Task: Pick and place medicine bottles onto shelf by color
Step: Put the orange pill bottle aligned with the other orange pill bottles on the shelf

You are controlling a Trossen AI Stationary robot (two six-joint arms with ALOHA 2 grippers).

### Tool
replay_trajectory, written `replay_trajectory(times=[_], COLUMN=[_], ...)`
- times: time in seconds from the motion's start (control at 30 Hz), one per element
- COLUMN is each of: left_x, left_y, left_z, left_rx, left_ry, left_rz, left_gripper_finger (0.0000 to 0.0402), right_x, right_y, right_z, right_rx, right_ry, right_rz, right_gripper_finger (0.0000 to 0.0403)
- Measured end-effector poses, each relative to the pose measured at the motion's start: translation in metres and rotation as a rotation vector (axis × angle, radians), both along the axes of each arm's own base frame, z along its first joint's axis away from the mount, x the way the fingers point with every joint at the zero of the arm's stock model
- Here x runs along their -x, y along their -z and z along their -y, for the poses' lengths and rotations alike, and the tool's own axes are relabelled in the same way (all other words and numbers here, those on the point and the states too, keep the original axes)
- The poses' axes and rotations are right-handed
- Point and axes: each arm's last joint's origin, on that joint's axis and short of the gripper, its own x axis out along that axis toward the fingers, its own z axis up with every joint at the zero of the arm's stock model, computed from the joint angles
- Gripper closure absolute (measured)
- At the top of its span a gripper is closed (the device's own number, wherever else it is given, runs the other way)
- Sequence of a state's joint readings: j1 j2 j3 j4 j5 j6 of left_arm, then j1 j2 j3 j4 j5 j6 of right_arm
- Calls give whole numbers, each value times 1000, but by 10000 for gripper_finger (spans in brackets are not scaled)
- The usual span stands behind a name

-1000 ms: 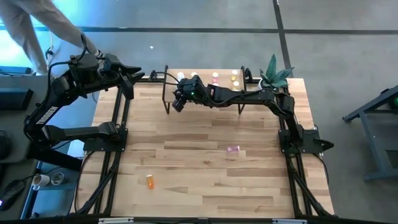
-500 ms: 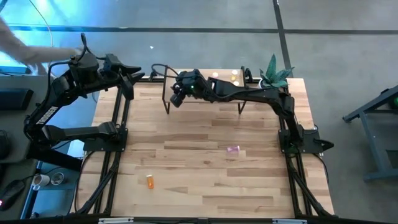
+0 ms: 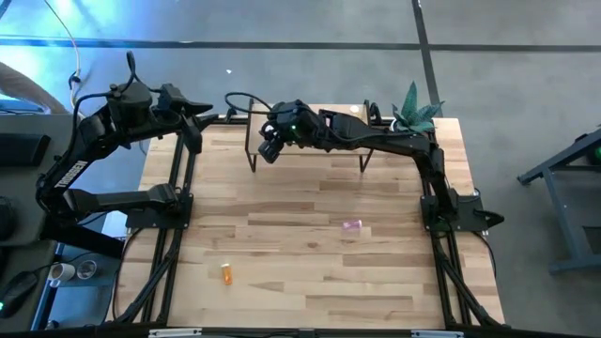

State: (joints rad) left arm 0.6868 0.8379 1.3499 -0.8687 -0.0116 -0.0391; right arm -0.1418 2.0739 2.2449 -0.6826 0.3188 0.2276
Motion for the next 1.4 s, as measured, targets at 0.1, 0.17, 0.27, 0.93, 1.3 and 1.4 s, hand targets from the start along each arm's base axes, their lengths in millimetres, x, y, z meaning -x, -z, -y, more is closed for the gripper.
replay_trajectory(times=[0.1,0.17,0.27,0.93,1.3,1.4], left_x=[0,1,2,-6,-38,-45], left_y=[2,5,9,96,148,161], left_z=[0,1,2,21,52,64], left_rx=[27,64,147,847,1049,1099], left_ry=[-5,-10,-38,-283,-331,-354], left_rz=[-12,-19,-5,-129,-144,-172], left_gripper_finger=[229,218,212,211,212,211], right_x=[5,9,15,54,60,61], right_y=[-7,-11,-19,-40,-38,-37], right_z=[-3,-3,-2,36,50,52], right_rx=[22,25,15,126,139,142], right_ry=[37,52,66,74,62,61], right_rz=[-29,-50,-50,-195,-245,-259], right_gripper_finger=[235,235,235,236,236,236])
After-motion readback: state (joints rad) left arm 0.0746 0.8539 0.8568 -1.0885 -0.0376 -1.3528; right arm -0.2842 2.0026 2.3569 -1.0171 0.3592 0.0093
